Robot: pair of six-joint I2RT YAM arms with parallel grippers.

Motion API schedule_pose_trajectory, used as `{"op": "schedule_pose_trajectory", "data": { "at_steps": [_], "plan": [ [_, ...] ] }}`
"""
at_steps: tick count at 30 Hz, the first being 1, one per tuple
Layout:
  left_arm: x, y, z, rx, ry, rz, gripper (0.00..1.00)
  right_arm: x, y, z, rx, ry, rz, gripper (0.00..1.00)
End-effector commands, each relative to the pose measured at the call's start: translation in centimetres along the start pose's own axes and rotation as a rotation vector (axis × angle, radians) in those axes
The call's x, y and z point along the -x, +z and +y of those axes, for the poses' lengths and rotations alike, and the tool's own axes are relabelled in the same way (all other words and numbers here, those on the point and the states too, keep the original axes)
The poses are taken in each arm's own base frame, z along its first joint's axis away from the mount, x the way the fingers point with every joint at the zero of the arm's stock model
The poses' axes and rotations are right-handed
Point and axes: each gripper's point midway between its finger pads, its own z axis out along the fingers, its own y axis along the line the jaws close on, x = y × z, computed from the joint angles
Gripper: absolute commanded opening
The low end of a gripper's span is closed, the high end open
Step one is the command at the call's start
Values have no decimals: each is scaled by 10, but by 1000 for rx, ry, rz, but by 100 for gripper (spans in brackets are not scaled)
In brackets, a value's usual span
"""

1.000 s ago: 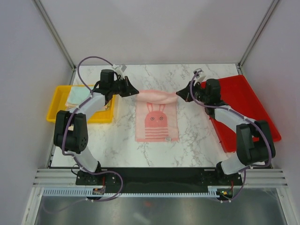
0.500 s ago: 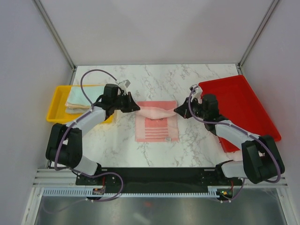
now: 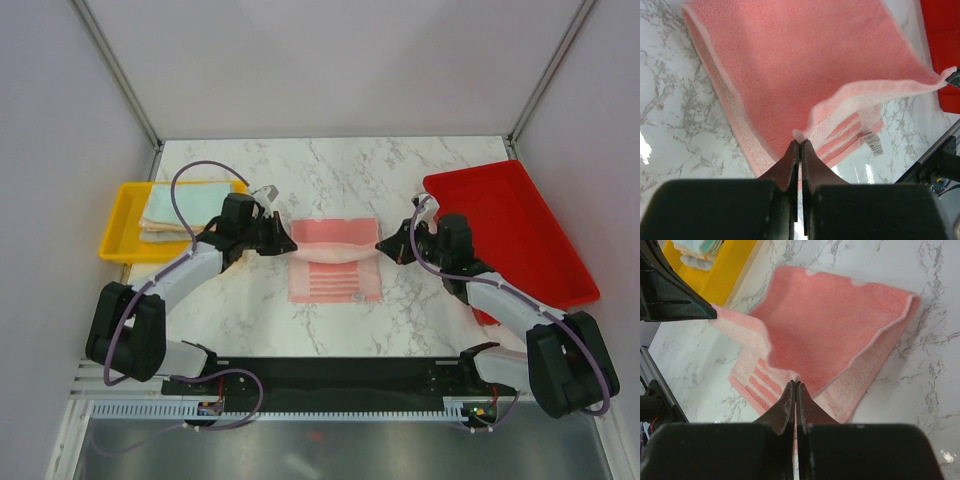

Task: Fold and stack the towels
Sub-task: Fold the towel

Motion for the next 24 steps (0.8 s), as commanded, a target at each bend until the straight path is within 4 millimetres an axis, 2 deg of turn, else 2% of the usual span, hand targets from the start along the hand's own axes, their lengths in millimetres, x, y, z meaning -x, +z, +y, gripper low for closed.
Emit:
{"op": "schedule_pose_trajectory", "data": {
  "at_steps": [1, 7, 13, 17, 24],
  "plan": [
    [7, -9, -1, 26, -10, -51, 2, 5, -4, 12, 38, 4, -29, 0],
    [-5, -11, 2, 53, -22, -42, 2, -22, -5, 9, 47, 77, -19, 0],
    [-27, -5, 1, 63, -26, -3, 2, -40, -5, 8, 58, 125, -9, 0],
    [-43, -2, 3, 75, -36, 24, 2, -46, -4, 7, 59, 135, 2, 0],
    [-47, -3, 5, 102, -38, 21, 2, -45, -2, 7, 48, 142, 12, 0]
  ]
}}
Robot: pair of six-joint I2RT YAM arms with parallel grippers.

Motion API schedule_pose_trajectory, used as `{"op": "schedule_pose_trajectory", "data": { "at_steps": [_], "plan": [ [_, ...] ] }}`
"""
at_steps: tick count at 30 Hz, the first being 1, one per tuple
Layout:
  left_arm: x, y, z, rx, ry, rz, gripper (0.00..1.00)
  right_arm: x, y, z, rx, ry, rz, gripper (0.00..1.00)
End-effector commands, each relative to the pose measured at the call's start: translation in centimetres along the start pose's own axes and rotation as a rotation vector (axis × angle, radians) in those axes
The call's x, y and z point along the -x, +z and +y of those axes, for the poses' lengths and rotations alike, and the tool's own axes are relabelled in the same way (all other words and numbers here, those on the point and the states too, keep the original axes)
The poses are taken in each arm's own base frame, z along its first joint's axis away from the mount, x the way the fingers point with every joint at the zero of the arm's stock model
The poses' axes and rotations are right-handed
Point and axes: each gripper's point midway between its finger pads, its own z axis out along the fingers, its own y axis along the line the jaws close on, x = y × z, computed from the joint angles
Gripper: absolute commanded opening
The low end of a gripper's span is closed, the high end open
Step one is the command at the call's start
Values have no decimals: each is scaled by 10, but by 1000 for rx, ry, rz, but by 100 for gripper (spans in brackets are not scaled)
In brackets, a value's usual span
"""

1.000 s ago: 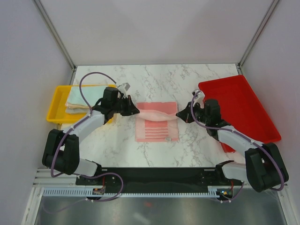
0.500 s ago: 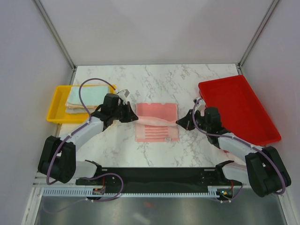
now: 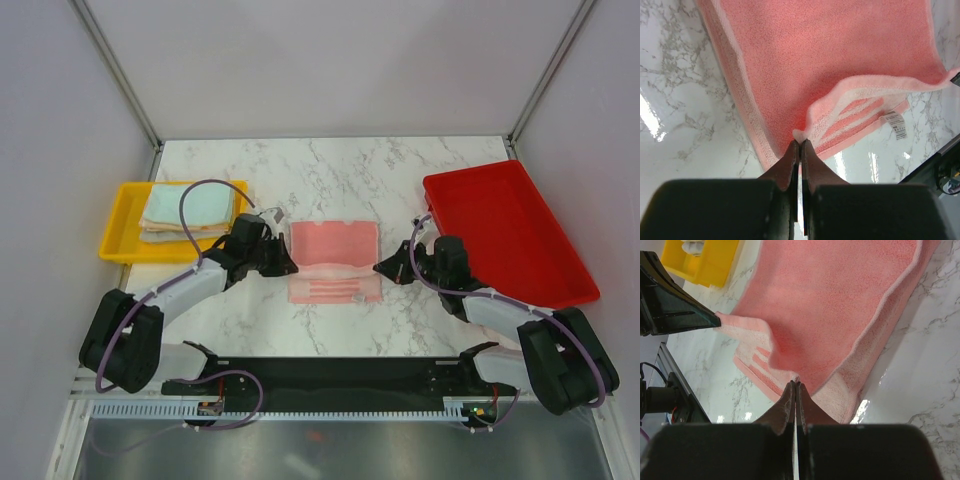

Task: Fold and stack the towels
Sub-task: Fold the towel

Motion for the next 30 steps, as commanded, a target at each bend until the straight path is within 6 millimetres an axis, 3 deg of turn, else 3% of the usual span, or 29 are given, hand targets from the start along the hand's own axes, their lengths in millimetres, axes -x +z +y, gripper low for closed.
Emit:
{"op": "schedule_pose_trajectory", "data": {
  "at_steps": [1, 7, 20, 24, 27, 30],
  "plan": [
    [11, -6, 2, 39, -22, -52, 2, 16, 2, 13, 38, -25, -38, 0],
    [22, -17, 7, 112, -25, -81, 2, 24, -7, 21, 33, -40, -51, 0],
    [-19, -9, 6, 57, -62, 17, 3, -21, -12, 3, 4, 14, 16, 0],
    [-26, -7, 7, 55, -72, 28, 3, -26, -10, 0, 3, 30, 21, 0],
    [-32, -8, 6, 47, -74, 43, 12, -29, -12, -2, -11, 40, 25, 0],
    [-34, -9, 5, 38, -74, 52, 13, -30, -14, -6, -36, 37, 25, 0]
  ]
}}
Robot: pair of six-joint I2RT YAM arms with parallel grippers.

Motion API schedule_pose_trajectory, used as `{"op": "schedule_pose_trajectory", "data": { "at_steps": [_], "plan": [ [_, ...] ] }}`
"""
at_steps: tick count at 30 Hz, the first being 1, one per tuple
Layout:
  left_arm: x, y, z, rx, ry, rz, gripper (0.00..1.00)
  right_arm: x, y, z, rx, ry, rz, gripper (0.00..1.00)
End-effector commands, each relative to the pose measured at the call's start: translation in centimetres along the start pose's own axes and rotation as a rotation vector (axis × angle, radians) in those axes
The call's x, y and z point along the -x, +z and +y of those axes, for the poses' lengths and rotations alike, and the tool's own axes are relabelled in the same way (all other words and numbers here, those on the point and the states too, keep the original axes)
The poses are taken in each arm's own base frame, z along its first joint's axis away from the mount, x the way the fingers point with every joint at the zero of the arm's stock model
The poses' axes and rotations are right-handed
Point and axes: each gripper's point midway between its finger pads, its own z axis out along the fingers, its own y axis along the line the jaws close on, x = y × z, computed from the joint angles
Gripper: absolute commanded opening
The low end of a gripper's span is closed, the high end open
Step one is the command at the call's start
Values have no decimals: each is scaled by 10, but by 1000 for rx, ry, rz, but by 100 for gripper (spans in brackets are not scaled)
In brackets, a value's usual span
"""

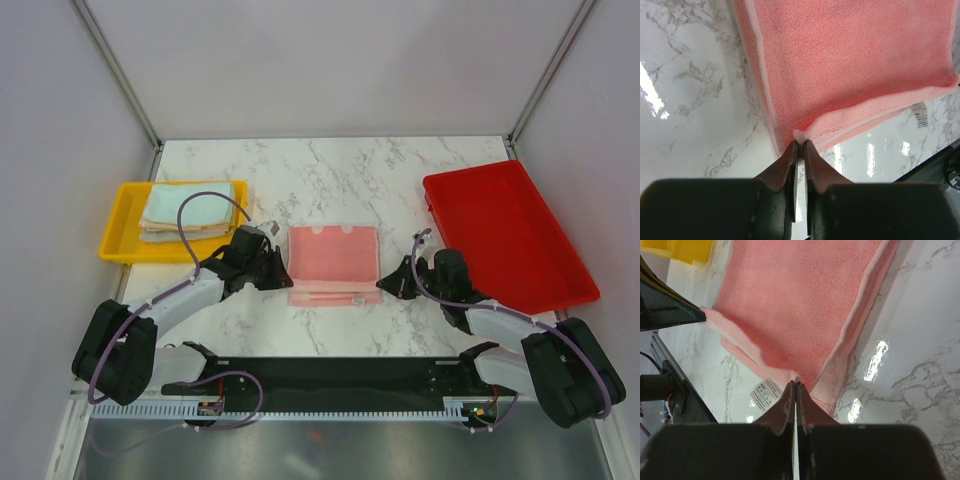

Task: Fold and stack the towels
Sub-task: Fold the towel

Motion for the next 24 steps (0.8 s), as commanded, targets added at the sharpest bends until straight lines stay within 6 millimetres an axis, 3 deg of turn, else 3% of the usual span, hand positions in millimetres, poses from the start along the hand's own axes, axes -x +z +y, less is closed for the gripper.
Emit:
{"op": "schedule_pose_trajectory", "data": {
  "at_steps": [1, 3, 5, 7, 9, 12, 13, 18, 21, 23, 24],
  "plan": [
    [-3, -2, -9, -39, -20, 10, 17, 9, -2, 1, -11, -25, -41, 3],
    [0, -6, -11, -39, -21, 5, 25, 10, -5, -1, -34, -27, -42, 4],
    [3, -13, -11, -20, -22, 0, 39, 14, -8, 2, -32, -40, -54, 11],
    [7, -19, -10, 1, -15, -12, 49, 13, -10, -1, -61, -39, -49, 23],
    [16, -30, -14, 11, -8, -37, 52, 13, -15, -9, -115, -41, -50, 31],
    [30, -41, -22, 7, -1, -84, 52, 20, -24, -9, -166, -39, -51, 38],
    [33, -42, -23, 6, -1, -91, 53, 32, -27, -5, -182, -42, -77, 40],
    [42, -38, -42, -73, -2, -77, 49, 61, -38, 19, -160, -29, -140, 40],
    [37, -28, -54, -161, -24, -51, 47, 63, -28, 27, -110, -11, -128, 40],
    [25, -17, -54, -186, -70, -13, 47, 52, -17, 24, -99, 27, -74, 39],
    [20, -14, -55, -201, -82, 2, 47, 55, -12, 29, -63, 23, -85, 39]
  ]
}}
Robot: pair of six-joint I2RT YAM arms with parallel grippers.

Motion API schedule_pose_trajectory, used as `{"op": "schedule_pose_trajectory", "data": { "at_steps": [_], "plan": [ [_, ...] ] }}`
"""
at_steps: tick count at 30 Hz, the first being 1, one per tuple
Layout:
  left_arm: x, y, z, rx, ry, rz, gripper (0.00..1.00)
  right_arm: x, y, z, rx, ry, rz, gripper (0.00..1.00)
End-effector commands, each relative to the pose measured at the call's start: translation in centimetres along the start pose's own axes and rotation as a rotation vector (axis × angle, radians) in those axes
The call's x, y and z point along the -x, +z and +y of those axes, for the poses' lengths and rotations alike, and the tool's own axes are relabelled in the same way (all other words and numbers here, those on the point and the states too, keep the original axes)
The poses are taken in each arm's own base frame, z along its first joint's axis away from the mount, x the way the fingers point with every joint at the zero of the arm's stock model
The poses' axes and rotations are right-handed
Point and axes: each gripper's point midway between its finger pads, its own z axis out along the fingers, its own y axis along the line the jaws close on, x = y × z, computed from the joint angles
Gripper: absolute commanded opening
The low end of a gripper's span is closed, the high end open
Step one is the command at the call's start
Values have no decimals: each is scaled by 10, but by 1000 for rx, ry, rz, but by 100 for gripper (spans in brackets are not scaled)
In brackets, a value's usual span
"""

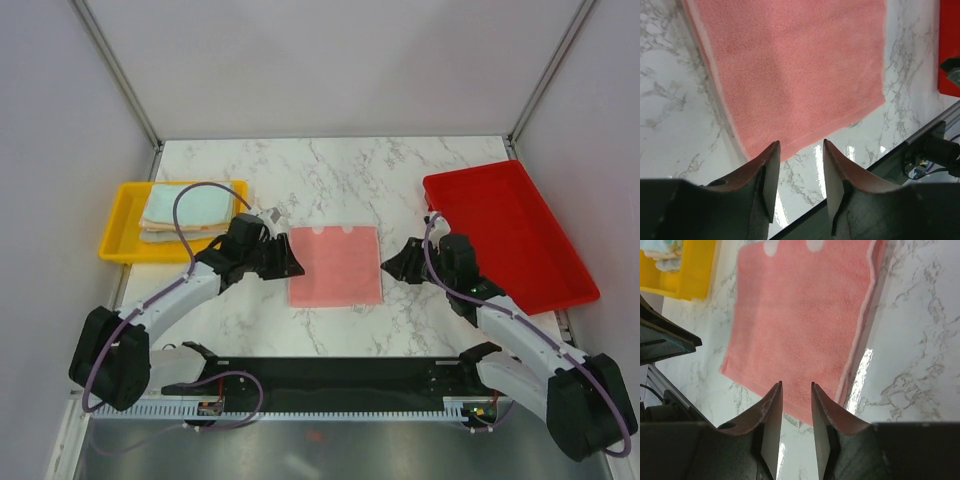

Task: Fold and stack the towels
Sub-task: Fold the towel

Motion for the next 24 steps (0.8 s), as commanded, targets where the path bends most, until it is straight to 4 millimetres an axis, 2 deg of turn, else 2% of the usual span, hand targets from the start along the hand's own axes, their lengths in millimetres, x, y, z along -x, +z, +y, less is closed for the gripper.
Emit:
{"op": "schedule_pose_trajectory", "data": {
  "at_steps": [1, 2, 4, 6, 9, 13, 15, 18, 21, 22, 24],
  "plan": [
    [-9, 14, -17, -119, -60, 26, 44, -7, 12, 11, 67, 53, 42, 36],
    [-20, 20, -10, -105, -84, 54, 43, -14, 17, 10, 73, 66, 69, 33],
    [-26, 26, -4, -95, -94, 69, 43, -19, 22, 15, 113, 65, 92, 27],
    [-36, 33, 7, -58, -112, 96, 42, -32, 27, 10, 119, 81, 139, 27],
    [-45, 38, 22, -4, -135, 104, 41, -64, 26, -16, 43, 97, 204, 25],
    [-51, 39, 37, 61, -145, 97, 41, -87, 22, -40, -37, 104, 231, 24],
    [-52, 40, 37, 62, -148, 105, 42, -92, 21, -43, -40, 113, 234, 24],
    [-49, 41, 33, 50, -141, 124, 42, -86, 20, -40, -42, 114, 226, 24],
    [-43, 32, 21, 36, -131, 146, 43, -72, 16, -35, -76, 112, 212, 24],
    [-24, 26, 9, 13, -97, 104, 45, -63, 14, -30, -77, 110, 191, 24],
    [-6, 18, 3, 31, -71, 61, 51, -47, 10, -25, -107, 115, 171, 25]
  ]
}}
